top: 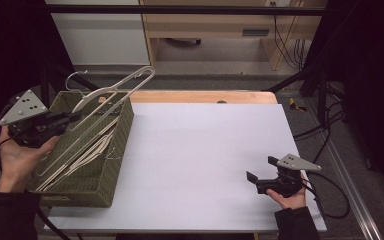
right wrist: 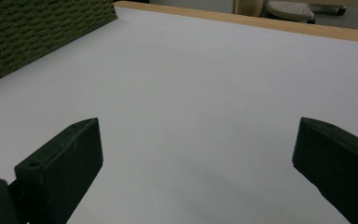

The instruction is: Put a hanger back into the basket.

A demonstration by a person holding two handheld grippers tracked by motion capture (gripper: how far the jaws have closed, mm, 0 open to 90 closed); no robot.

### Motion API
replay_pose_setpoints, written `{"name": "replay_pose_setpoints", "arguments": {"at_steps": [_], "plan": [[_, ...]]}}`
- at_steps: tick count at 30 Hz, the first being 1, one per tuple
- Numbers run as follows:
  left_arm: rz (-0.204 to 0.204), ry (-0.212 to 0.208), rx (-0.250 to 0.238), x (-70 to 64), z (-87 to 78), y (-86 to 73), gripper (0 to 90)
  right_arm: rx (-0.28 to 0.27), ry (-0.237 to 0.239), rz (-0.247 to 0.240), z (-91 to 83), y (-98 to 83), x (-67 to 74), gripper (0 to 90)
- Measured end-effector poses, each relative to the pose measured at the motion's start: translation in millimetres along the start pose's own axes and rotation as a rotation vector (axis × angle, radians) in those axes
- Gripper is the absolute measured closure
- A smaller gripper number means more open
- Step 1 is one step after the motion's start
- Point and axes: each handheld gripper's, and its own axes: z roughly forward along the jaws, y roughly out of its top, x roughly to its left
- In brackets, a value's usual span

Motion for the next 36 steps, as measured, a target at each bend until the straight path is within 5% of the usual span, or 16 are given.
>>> {"name": "replay_pose_setpoints", "arguments": {"at_steps": [7,17,28,36], "plan": [[-0.002,0.041,0.064,29.1,3.3,-29.5,86.1,0.001,0.000,-0.003,-0.1,0.1,0.0,1.9],[0.023,0.076,0.129,43.3,8.6,-55.7,86.0,0.011,0.003,-0.008,0.6,-0.4,0.2,1.6],[0.052,0.106,0.186,44.5,6.4,-76.0,86.0,0.014,0.001,-0.009,1.7,-0.7,0.9,1.6],[0.074,0.112,0.247,35.2,24.7,-96.6,85.9,0.023,0.005,-0.012,2.4,-1.2,1.2,1.6]]}}
